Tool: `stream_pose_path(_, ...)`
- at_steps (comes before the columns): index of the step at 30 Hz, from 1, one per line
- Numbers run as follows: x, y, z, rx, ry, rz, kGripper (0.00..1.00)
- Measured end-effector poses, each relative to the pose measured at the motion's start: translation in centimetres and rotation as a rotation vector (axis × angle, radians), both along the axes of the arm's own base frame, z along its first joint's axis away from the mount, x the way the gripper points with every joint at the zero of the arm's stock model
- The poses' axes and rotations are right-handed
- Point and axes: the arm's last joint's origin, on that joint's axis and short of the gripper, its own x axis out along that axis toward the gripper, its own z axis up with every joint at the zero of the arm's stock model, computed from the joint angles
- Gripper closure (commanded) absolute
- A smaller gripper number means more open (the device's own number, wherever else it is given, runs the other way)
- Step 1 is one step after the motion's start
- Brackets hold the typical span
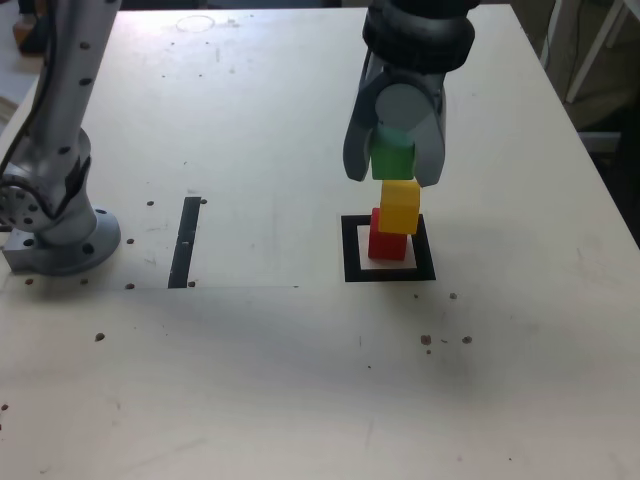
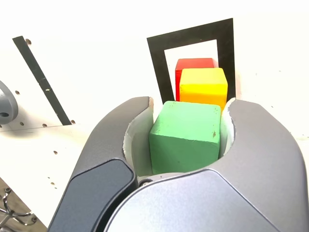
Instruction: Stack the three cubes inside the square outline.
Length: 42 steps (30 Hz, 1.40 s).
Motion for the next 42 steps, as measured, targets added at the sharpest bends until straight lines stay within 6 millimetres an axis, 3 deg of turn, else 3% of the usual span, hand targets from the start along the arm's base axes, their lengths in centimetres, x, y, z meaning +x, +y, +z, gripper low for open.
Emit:
stream_pose_path(21,1.4,0.4,-2.4,-0.019,0.047,0.002,0.72)
stream_pose_path(23,1.5,0.4,-2.4,-0.02,0.048,0.001,0.59)
stream_pose_path(27,1.5,0.6,-2.5,-0.028,0.047,-0.012,0.13)
stream_pose_path(29,1.5,0.7,-2.5,-0.032,0.046,-0.017,0.01)
stream_pose_path(42,1.3,0.7,-2.1,-0.034,0.042,-0.019,0.0)
